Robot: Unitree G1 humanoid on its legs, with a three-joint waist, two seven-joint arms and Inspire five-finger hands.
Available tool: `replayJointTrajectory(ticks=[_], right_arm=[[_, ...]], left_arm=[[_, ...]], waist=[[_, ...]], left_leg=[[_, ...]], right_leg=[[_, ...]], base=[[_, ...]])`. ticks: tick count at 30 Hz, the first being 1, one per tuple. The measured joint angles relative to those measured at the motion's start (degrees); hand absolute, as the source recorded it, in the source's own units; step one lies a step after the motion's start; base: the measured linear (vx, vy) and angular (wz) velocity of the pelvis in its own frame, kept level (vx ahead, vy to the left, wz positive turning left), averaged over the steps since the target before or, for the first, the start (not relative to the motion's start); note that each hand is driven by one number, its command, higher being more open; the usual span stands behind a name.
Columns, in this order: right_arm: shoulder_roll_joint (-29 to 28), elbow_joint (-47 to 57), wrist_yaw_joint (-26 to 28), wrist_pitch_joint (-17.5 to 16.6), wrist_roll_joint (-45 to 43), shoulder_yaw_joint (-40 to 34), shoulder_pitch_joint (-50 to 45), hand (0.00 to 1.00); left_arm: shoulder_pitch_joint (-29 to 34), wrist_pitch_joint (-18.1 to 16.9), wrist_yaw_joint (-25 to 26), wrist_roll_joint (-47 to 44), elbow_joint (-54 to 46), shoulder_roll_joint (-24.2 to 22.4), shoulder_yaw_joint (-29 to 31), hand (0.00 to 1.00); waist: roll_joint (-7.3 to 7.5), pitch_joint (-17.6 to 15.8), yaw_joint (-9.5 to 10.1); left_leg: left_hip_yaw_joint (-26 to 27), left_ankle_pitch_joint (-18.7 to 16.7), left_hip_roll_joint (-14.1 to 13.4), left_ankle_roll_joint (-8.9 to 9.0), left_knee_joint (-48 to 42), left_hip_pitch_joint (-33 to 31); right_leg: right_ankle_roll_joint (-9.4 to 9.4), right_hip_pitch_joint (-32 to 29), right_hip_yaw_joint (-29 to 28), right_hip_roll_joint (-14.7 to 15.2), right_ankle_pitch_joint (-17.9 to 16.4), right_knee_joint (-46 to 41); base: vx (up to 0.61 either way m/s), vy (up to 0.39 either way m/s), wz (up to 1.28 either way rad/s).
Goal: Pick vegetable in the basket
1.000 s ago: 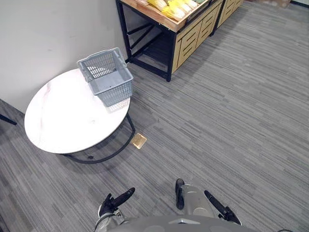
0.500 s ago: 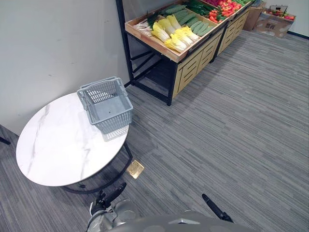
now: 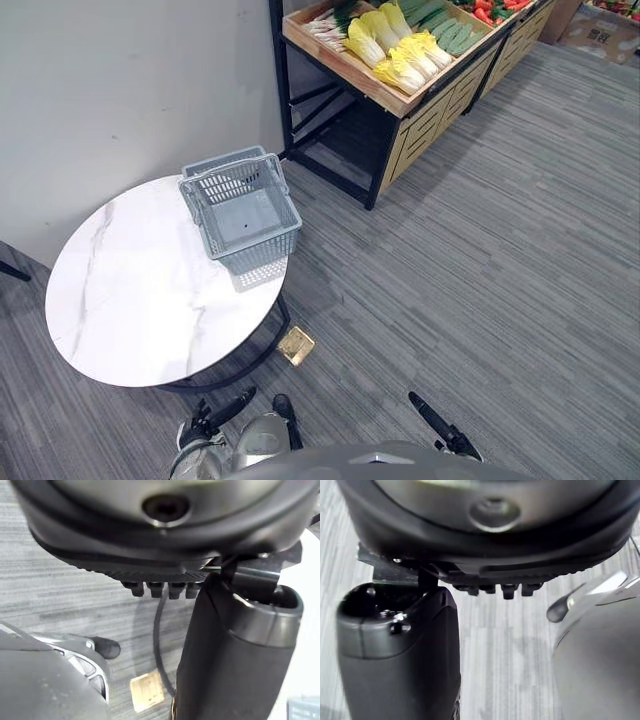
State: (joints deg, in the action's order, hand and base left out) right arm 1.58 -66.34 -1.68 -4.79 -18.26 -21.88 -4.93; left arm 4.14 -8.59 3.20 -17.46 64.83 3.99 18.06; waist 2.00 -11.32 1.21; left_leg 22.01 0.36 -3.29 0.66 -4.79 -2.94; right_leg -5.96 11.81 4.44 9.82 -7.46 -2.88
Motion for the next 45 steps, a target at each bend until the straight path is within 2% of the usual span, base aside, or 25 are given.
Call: replayJointTrajectory(ticks=[2, 4, 5, 6, 7, 8, 9, 10, 11, 13, 16, 17, 18, 20, 22, 24, 25, 26, 28, 30, 31, 35, 40, 43, 45], right_arm=[[0.1, -0.4, -0.1, 0.4, 0.1, 0.1, 0.5, 1.00], [-1.5, -0.5, -0.4, 0.7, 0.2, 0.1, 1.4, 1.00], [-1.8, -0.5, -0.4, 0.7, 0.6, 0.0, 0.9, 1.00], [-1.7, -0.8, -0.4, 0.6, 1.8, -0.1, 0.0, 1.00], [-0.4, -0.6, -0.1, 0.8, 2.2, -0.1, -0.5, 1.00], [-0.1, -0.3, 0.1, 0.5, 2.2, -0.1, -1.0, 1.00], [-0.2, -0.3, 0.0, 0.5, 2.1, -0.1, -1.1, 1.00], [-0.4, -0.4, -0.3, 0.5, 2.1, -0.1, -1.8, 1.00], [-0.3, -0.3, -0.3, 0.4, 2.1, -0.2, -2.0, 1.00], [-1.3, -0.2, -0.2, 0.4, 2.0, -0.3, -2.5, 1.00], [-1.3, 0.4, -0.1, 0.3, 1.7, -0.7, -2.5, 1.00], [-1.4, 1.3, 0.1, 0.3, 1.7, -1.1, -2.7, 1.00], [-1.4, 2.1, 0.2, 0.3, 1.8, -1.3, -3.0, 1.00], [-1.4, 3.4, 0.1, 0.4, 1.8, -1.2, -3.6, 1.00], [-1.6, 4.7, -0.1, 0.4, 1.8, -0.8, -4.2, 1.00], [-1.8, 5.8, -0.4, 0.4, 1.8, 0.2, -5.0, 1.00], [-2.6, 6.0, -0.7, 0.4, 2.1, 0.2, -5.8, 1.00], [-2.1, 5.9, -0.7, 0.6, 2.3, 0.3, -5.8, 1.00], [0.4, 6.1, -0.9, 0.5, 2.3, 0.6, -6.3, 1.00], [0.9, 6.1, -1.4, 0.4, 2.2, 0.4, -6.5, 1.00], [0.8, 5.9, -1.5, 0.5, 2.1, -0.2, -6.4, 1.00], [-0.1, 3.9, -1.6, 0.5, 0.2, -5.2, -5.6, 1.00], [-1.4, 2.1, -4.1, 1.3, -4.8, -16.5, -3.8, 1.00], [-0.5, 11.4, -9.2, 1.9, -7.3, -19.2, -3.2, 1.00], [0.8, 26.6, -13.2, 2.0, -7.0, -18.1, -3.2, 1.00]], left_arm=[[0.0, 0.0, -0.2, 0.0, -0.1, 0.4, -0.5, 1.00], [0.3, 0.2, -0.3, -0.1, 0.0, 2.9, -1.5, 1.00], [0.5, 0.3, -0.3, -0.2, 0.0, 3.2, -1.5, 1.00], [0.8, 0.2, -0.2, 0.0, 0.0, 2.9, -2.0, 1.00], [1.2, 0.3, 0.1, -0.1, 0.8, 1.9, -2.3, 1.00], [2.0, 0.3, 0.1, 0.1, 1.0, 2.0, -3.6, 1.00], [2.3, 0.2, 0.0, 0.1, 1.0, 2.2, -4.1, 1.00], [2.8, 0.2, -0.2, 0.1, 1.0, 2.5, -4.3, 1.00], [3.1, 0.3, -0.2, 0.1, 1.0, 2.7, -4.7, 1.00], [3.5, 1.0, -0.1, 0.1, 1.1, 3.4, -4.8, 1.00], [4.3, 1.2, -0.1, 0.3, 1.1, 2.9, -4.5, 1.00], [4.5, 1.2, 0.1, 1.7, 1.1, 2.4, -3.5, 1.00], [4.5, 1.2, 0.1, 2.6, 0.9, 1.7, -2.5, 1.00], [4.8, 1.2, 0.3, 2.8, -0.2, 0.2, 0.3, 1.00], [5.0, 1.1, 0.4, 3.1, -1.2, -1.0, 2.9, 1.00], [5.4, 1.1, 0.3, 4.6, -1.9, -1.3, 4.3, 1.00], [5.9, 1.0, 0.4, 4.6, -2.7, -1.2, 5.3, 1.00], [5.9, 1.1, 0.6, 4.5, -2.5, -1.6, 5.8, 1.00], [6.0, 1.1, 0.5, 4.5, -2.4, -4.9, 7.5, 1.00], [6.0, 1.1, 0.7, 4.5, -2.4, -5.5, 7.6, 1.00], [5.9, 0.9, 0.9, 4.5, -2.4, -5.7, 7.6, 1.00], [6.0, 0.8, 1.2, 4.3, -2.3, -5.3, 7.8, 1.00], [6.5, 0.9, 1.7, 4.2, -2.4, -4.1, 7.7, 1.00], [7.3, 0.9, 2.2, 3.8, -2.3, -3.9, 7.5, 1.00], [7.7, 0.9, 2.6, 3.8, -2.3, -3.7, 6.5, 1.00]], waist=[[0.43, 0.3, 0.12], [3.68, 0.7, 0.14], [5.15, 0.9, 0.12], [4.56, 1.4, 0.07], [2.86, 1.2, -0.28], [1.93, 1.7, -0.32], [1.90, 1.7, -0.31], [1.68, 1.9, -0.23], [1.73, 1.7, -0.52], [2.62, 1.6, -0.54], [2.12, 1.5, -1.31], [1.45, 1.5, -1.49], [0.59, 1.3, -1.32], [-0.32, 1.4, -1.41], [-0.34, 1.4, -1.34], [0.19, 1.8, -1.35], [1.64, 2.9, -1.18], [1.58, 3.2, -0.65], [-2.61, 4.4, 0.02], [-3.44, 4.9, 0.03], [-3.58, 5.0, 0.02], [-2.89, 5.1, 0.05], [-1.41, 6.0, -0.02], [-1.06, 6.1, -0.91], [-1.05, 6.4, -1.91]], left_leg=[[0.2, 0.0, 0.9, -0.05, 0.2, -1.1], [1.5, -1.9, 4.0, -1.33, -1.3, -2.4], [2.2, -3.3, 5.0, -2.58, -2.0, -2.2], [2.8, -6.0, 5.4, -3.54, -5.0, -1.6], [1.3, -6.8, 4.2, -2.87, -6.1, -0.7], [-0.2, -8.0, 3.7, -2.64, -7.2, 0.4], [-0.9, -8.6, 3.7, -2.93, -7.6, 1.3], [-2.9, -9.6, 3.8, -3.95, -8.4, 2.8], [-4.3, -10.7, 3.9, -4.76, -8.9, 3.5], [-7.2, -11.5, 4.4, -4.99, -8.8, 5.4], [-10.4, -11.5, 4.6, -4.93, -7.1, 8.0], [-12.0, -11.6, 4.1, -4.78, -6.6, 9.1], [-13.4, -12.0, 3.3, -4.12, -6.3, 10.0], [-14.8, -12.8, 2.3, -2.82, -6.4, 10.8], [-16.4, -13.9, 2.1, -1.02, -7.2, 11.4], [-17.4, -15.4, 2.1, 1.39, -8.4, 11.5], [-17.3, -17.0, 2.5, 2.37, -9.1, 11.4], [-17.5, -17.9, 1.7, 2.70, -9.6, 11.4], [-17.0, -18.2, -2.6, 4.07, -9.4, 10.5], [-17.1, -16.9, -3.5, 5.03, -7.2, 11.0], [-17.1, -14.9, -4.3, 5.67, -3.9, 12.3], [-17.6, -12.5, -5.2, 6.09, 0.1, 14.1], [-17.5, -11.1, -4.4, 5.72, 2.1, 14.1], [-16.4, -11.1, -3.7, 5.61, 2.6, 14.0], [-15.7, -11.0, -3.0, 5.44, 2.9, 13.4]], right_leg=[[-0.05, -1.1, 0.2, 0.5, -0.8, -0.3], [-1.03, -3.3, 2.6, 4.6, -6.8, -3.7], [-0.80, -3.9, 3.1, 6.0, -7.8, -4.9], [-2.06, -4.2, 3.2, 6.5, -8.3, -9.7], [-1.00, -7.9, 2.4, 5.8, -7.6, -21.3], [-0.73, -11.3, 0.3, 5.4, -3.9, -31.0], [-0.86, -12.8, -0.6, 5.3, -1.4, -35.2], [-1.44, -15.3, -2.2, 5.1, 4.4, -42.4], [-1.24, -17.1, -2.6, 5.1, 4.0, -47.1], [-0.82, -20.8, -1.5, 5.1, -1.3, -51.2], [-1.86, -23.5, -1.6, 3.5, -2.8, -43.2], [-1.90, -23.6, -2.6, 2.0, -2.7, -36.4], [-1.93, -23.7, -4.5, 0.0, -2.7, -30.0], [-2.10, -23.8, -6.6, -2.0, -2.2, -22.7], [-2.32, -23.7, -8.3, -2.6, -1.1, -18.4], [-2.33, -22.3, -7.6, -1.8, 3.2, -15.4], [-2.05, -20.3, -6.5, -0.5, 6.8, -13.9], [-1.91, -19.4, -5.5, -0.6, 4.8, -13.3], [-0.52, -18.6, -1.8, -3.7, 4.3, -12.1], [0.05, -18.5, -0.8, -4.4, 4.0, -11.8], [0.34, -18.0, 0.3, -4.9, 3.8, -11.5], [1.50, -15.7, 1.6, -6.0, 4.8, -8.2], [1.19, -14.4, 1.2, -5.8, 7.4, -3.5], [1.02, -15.2, -0.4, -5.5, 8.1, -3.1], [0.89, -17.0, -1.9, -5.3, 8.2, -3.8]], base=[[-0.04, 0.027, -0.01], [0.01, 0.052, 0.07], [0.05, 0.081, 0.21], [0.14, 0.125, 0.31], [0.21, 0.173, 0.49], [0.22, 0.185, 0.53], [0.23, 0.194, 0.59], [0.20, 0.142, 0.55], [0.24, 0.146, 0.73], [0.20, 0.098, 0.76], [0.26, 0.062, 0.72], [0.27, 0.003, 0.72], [0.31, -0.027, 0.66], [0.26, -0.090, 0.54], [0.24, -0.164, 0.57], [0.29, -0.295, 0.79], [0.27, -0.316, 0.75], [0.24, -0.334, 0.58], [0.19, -0.298, 0.39], [0.13, -0.218, 0.36], [0.10, -0.202, 0.32], [0.04, -0.108, 0.17], [-0.02, 0.018, -0.01], [-0.03, 0.057, -0.22], [-0.02, 0.046, -0.26]])
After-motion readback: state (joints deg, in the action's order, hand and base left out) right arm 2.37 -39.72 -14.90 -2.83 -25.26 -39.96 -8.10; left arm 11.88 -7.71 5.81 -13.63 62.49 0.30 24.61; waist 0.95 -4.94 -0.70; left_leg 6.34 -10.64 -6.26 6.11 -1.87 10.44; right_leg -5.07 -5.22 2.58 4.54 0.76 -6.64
